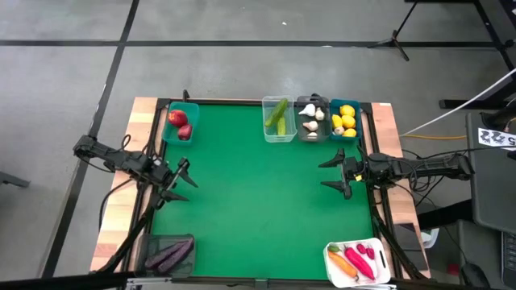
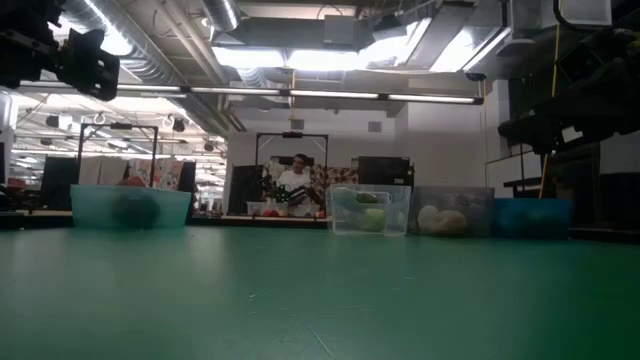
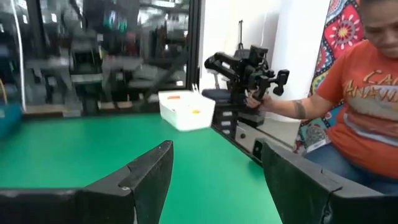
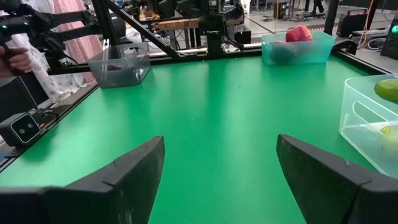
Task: Sort produce into baskets
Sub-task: Return to Home Position
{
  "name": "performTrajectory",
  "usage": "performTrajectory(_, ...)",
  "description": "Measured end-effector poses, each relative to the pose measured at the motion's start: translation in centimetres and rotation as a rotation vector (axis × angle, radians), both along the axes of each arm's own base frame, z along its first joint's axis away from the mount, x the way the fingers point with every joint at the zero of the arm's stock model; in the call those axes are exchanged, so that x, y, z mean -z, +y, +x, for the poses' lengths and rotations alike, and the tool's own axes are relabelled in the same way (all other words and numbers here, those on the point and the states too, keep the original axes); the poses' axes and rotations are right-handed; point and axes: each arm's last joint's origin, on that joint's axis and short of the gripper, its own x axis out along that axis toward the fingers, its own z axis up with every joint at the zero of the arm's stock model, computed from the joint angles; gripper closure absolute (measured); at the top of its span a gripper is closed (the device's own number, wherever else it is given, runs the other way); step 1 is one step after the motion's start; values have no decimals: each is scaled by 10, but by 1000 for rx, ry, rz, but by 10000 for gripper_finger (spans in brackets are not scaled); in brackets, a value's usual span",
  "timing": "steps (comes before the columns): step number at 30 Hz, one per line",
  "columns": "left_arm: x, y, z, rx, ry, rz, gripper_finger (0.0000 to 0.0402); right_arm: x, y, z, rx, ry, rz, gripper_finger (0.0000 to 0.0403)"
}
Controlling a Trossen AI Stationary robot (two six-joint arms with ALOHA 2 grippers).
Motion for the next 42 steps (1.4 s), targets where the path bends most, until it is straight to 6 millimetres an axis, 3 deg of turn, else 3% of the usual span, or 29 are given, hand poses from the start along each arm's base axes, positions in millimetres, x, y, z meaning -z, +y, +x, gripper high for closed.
performTrajectory(11,3,0,0,10,134,-239,161,0,0,0,0,-1,1,93)
performTrajectory(42,3,0,0,10,138,-247,161,0,0,0,0,-1,2,93)
